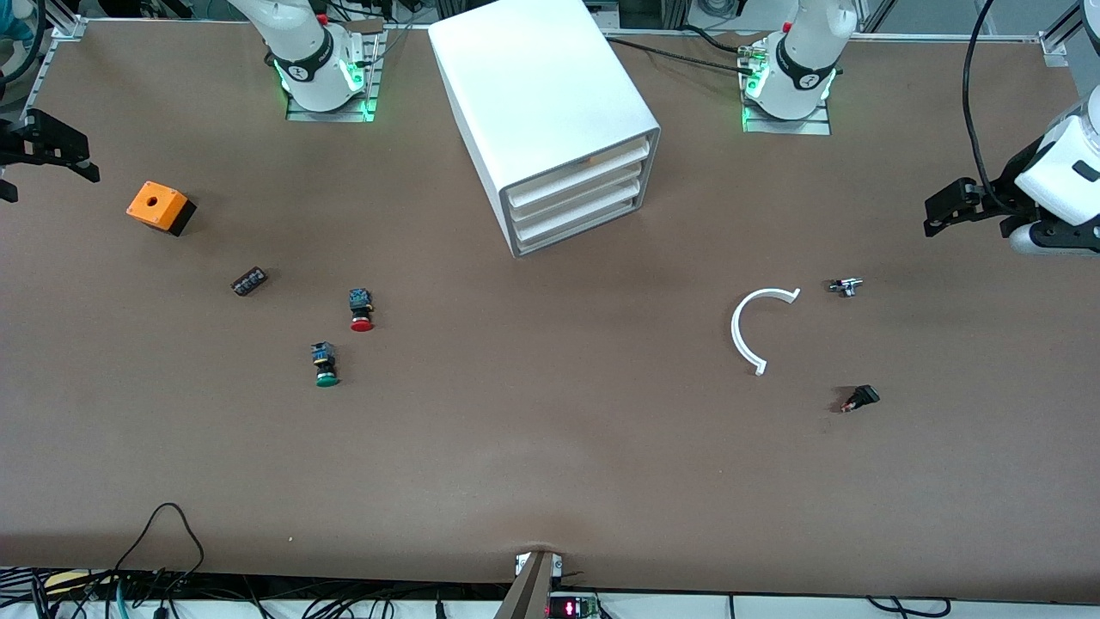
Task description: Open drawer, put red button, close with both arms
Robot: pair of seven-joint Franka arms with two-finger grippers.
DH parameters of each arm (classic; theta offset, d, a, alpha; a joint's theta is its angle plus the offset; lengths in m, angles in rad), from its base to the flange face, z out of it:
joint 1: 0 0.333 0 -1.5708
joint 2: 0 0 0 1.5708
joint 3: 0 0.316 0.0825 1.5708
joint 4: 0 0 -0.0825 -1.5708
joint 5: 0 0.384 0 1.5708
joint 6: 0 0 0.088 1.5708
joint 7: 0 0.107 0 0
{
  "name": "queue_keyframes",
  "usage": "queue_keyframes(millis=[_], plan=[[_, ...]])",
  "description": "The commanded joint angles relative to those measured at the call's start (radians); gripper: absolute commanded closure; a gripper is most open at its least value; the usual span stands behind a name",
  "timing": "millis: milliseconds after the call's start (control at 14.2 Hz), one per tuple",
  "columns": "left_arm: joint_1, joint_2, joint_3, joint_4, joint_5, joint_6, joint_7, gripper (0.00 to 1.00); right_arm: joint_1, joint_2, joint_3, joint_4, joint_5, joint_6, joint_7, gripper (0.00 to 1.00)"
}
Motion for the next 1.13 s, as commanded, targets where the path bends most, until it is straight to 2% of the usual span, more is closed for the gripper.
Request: queue_keyframes(millis=[0, 494, 636, 777, 848, 1059], plan=[[0.010, 0.008, -0.003, 0.019, -0.005, 0.000, 0.014, 0.00, -0.007, -0.009, 0.006, 0.000, 0.000, -0.012, -0.003, 0.00], [0.010, 0.019, -0.003, 0.018, -0.005, -0.003, 0.003, 0.00, -0.007, 0.002, 0.006, 0.001, 0.000, -0.009, 0.011, 0.00], [0.007, 0.048, -0.004, 0.025, -0.012, -0.009, 0.015, 0.00, -0.007, 0.014, 0.006, 0.001, 0.001, -0.009, 0.011, 0.00], [-0.014, 0.095, -0.021, 0.031, -0.020, -0.078, 0.020, 0.00, -0.012, 0.022, 0.005, -0.002, 0.001, -0.010, -0.003, 0.00], [-0.023, 0.112, -0.032, 0.041, -0.053, -0.124, 0.035, 0.00, -0.012, 0.031, 0.005, -0.003, 0.000, -0.010, -0.021, 0.00], [-0.022, 0.172, -0.072, 0.042, -0.273, -0.241, 0.074, 0.00, -0.003, 0.081, 0.015, 0.001, 0.006, 0.011, -0.023, 0.00]])
